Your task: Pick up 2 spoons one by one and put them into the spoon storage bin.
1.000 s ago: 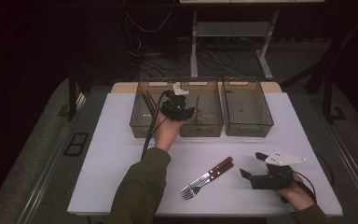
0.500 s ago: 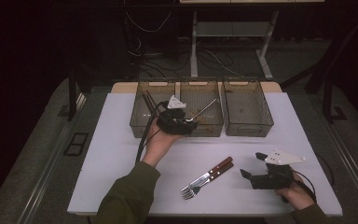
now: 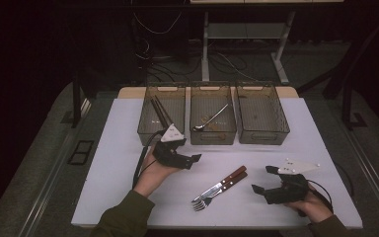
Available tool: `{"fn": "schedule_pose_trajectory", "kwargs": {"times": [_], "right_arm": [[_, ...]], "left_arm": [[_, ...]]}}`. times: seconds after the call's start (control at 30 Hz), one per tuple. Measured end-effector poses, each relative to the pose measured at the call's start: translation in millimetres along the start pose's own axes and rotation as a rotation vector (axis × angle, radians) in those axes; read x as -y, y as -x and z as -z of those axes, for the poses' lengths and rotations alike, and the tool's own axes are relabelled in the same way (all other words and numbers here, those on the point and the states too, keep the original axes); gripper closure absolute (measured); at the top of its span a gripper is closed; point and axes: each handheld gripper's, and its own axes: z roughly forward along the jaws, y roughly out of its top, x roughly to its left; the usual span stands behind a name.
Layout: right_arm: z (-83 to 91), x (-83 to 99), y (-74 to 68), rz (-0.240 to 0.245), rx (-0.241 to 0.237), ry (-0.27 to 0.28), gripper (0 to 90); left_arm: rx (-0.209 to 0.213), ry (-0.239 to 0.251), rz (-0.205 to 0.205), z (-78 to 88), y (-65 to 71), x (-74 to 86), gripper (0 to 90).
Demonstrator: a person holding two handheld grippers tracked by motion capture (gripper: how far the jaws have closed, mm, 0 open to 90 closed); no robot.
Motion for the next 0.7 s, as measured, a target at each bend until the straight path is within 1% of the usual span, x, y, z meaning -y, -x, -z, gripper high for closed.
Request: {"fn": "schedule_pose_trajectory", "kwargs": {"times": [0.03,0.07,0.2,0.23,0.27,0.3,0.4,0.43,0.5,0.57,0.6,0.7], "right_arm": [[-0.2,-1.0,-2.1,0.008,-0.006,-0.008,13.9],[-0.4,-1.7,-4.0,0.017,-0.023,-0.009,13.8],[2.3,-4.5,-10.0,0.047,-0.061,-0.002,13.9],[2.9,-5.4,-10.6,0.047,-0.077,0.005,14.1],[2.7,-6.2,-11.5,0.043,-0.081,0.010,15.4],[2.4,-7.0,-12.5,0.040,-0.084,0.002,16.9],[-0.8,-8.1,-16.1,0.040,-0.088,-0.006,28.7],[-1.7,-8.6,-17.1,0.038,-0.093,-0.008,35.0],[-3.5,-9.9,-18.9,0.034,-0.106,-0.006,43.2],[-4.9,-11.9,-20.5,0.033,-0.133,-0.005,52.3],[-6.1,-12.8,-22.1,0.035,-0.140,-0.005,57.6],[-12.7,-15.7,-27.1,0.054,-0.165,-0.018,68.6]], "left_arm": [[0.003,0.004,-0.012,4.0,0.9,5.1,15.9],[0.013,0.010,-0.015,7.7,1.1,10.3,15.2],[0.027,0.016,-0.010,20.9,1.6,27.5,13.0],[0.030,0.019,-0.005,23.8,1.8,31.1,12.8],[0.034,0.022,-0.003,26.5,2.0,34.6,12.4],[0.038,0.022,-0.007,28.9,2.3,37.9,11.3],[0.041,0.029,-0.006,35.4,3.5,47.0,10.0],[0.043,0.029,-0.007,37.5,3.9,49.7,9.2],[0.042,0.032,-0.004,40.4,5.2,54.7,9.1],[0.048,0.033,-0.002,42.7,7.1,59.5,8.7],[0.052,0.030,0.000,43.4,8.2,61.8,8.5],[0.069,0.026,0.001,45.3,11.7,67.5,6.9]]}}
